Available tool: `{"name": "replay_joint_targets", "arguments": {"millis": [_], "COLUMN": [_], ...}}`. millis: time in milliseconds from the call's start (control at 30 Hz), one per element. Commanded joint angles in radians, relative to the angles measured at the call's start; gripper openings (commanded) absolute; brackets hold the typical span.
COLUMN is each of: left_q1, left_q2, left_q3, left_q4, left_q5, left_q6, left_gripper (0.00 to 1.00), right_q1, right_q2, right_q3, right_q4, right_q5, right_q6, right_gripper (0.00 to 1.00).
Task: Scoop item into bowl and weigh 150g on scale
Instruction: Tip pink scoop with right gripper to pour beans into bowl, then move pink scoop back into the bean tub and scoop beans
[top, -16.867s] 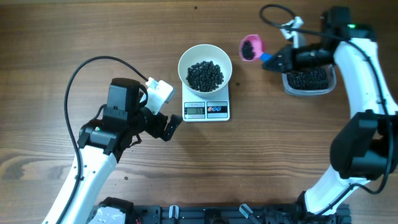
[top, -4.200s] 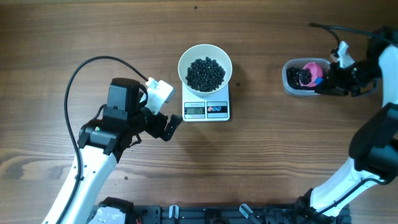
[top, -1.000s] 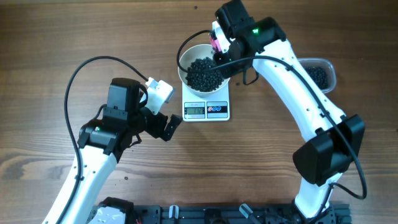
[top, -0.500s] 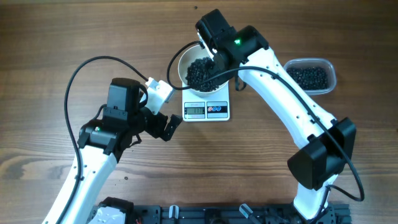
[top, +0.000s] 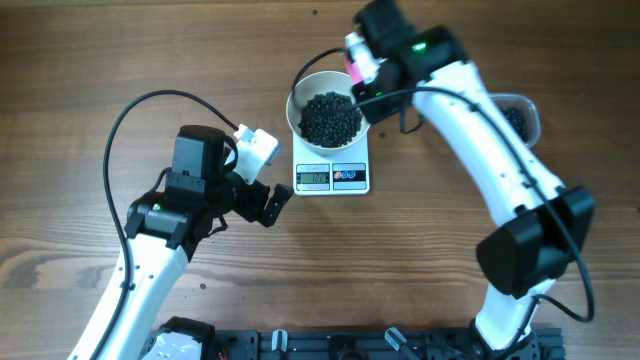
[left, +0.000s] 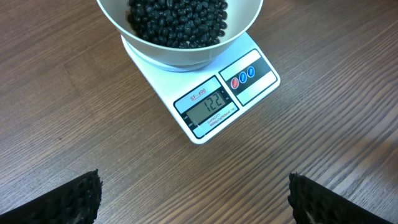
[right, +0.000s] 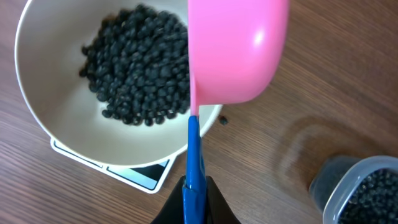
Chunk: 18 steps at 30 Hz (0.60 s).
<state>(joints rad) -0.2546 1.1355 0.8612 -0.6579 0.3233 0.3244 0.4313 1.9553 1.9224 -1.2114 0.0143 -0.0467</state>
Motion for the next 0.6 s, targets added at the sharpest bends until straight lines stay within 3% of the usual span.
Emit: {"name": "replay_joint_targets", "arguments": {"millis": [0, 567], "left_q1": [-0.003, -0.003], "left_q2": [0.008, 0.008], "left_q3": [-0.010, -0.010], "left_q4": [0.003, 0.003], "left_q5": [0.016, 0.016], "left_q6": [0.002, 0.001], "left_gripper": [1.00, 1.00], "right_q1": [-0.095, -0.529], "right_q2": [-0.101, -0.177], "right_q3": [0.030, 0.019], "right_q4": [-0.006, -0.220], "right_q5": [-0.129, -0.118], "right_q6": [0.027, 0.047], "right_gripper": [0.04, 0.04]}}
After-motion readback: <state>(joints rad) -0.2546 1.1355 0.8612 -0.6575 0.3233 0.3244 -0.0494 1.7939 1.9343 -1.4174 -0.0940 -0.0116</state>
